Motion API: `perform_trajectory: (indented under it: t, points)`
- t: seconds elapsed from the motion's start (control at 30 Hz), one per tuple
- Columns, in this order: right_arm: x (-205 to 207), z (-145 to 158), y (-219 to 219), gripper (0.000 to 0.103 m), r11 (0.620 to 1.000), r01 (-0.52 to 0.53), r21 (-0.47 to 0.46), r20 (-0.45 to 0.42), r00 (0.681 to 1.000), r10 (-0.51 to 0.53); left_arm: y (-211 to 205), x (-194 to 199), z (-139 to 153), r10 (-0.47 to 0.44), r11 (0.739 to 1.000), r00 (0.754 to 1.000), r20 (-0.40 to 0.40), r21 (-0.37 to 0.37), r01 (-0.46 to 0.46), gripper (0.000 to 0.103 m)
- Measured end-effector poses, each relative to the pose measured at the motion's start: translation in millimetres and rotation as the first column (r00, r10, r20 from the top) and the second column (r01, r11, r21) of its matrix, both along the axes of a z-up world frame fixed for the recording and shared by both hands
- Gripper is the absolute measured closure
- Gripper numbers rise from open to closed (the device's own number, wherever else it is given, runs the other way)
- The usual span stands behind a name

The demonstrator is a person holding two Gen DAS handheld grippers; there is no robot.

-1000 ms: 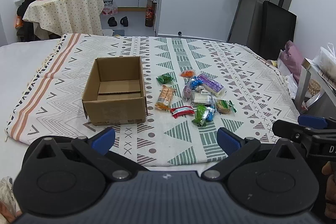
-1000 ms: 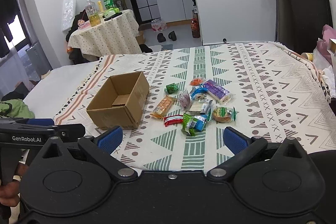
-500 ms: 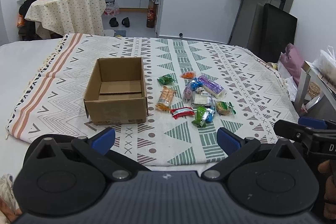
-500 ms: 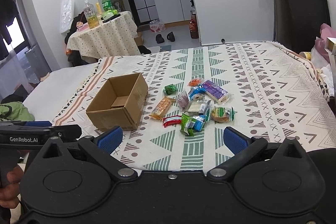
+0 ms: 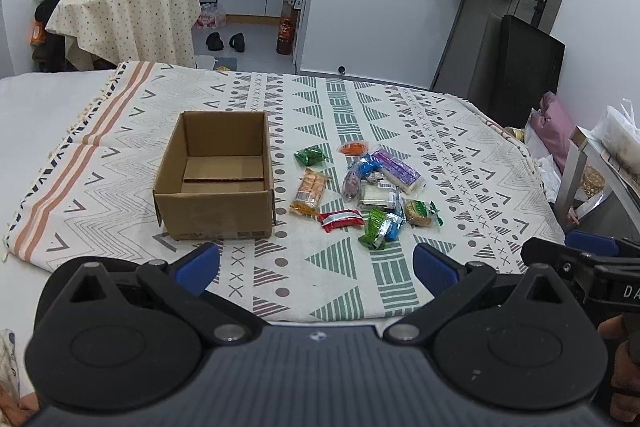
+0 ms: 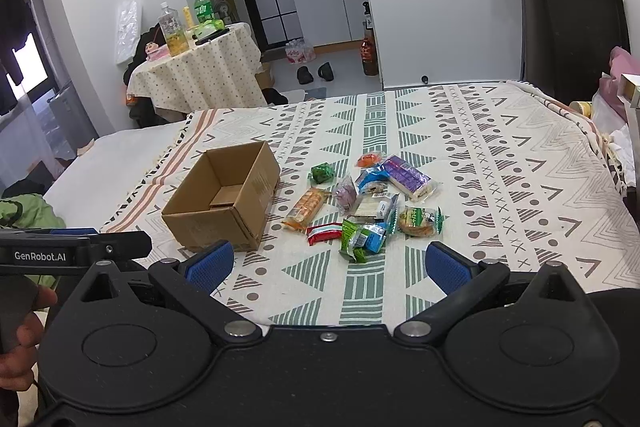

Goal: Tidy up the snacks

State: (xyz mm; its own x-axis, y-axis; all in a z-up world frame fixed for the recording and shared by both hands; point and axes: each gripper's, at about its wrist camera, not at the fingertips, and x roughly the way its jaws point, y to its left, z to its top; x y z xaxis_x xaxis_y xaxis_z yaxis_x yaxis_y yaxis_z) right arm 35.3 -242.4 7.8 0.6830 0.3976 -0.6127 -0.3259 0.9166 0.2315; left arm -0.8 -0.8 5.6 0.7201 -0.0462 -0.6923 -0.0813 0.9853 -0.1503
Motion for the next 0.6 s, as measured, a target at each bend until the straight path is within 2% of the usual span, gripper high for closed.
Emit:
perform_trajectory:
  t: [0.6]
  points:
    - [5.9,0.4,-2.2,0.0,1.0,-0.01,0.014,-0.004,1.0,0.01,0.7,4.2,1.6,0.009,1.0,1.0,0.01,-0.023,-0.008,0.001]
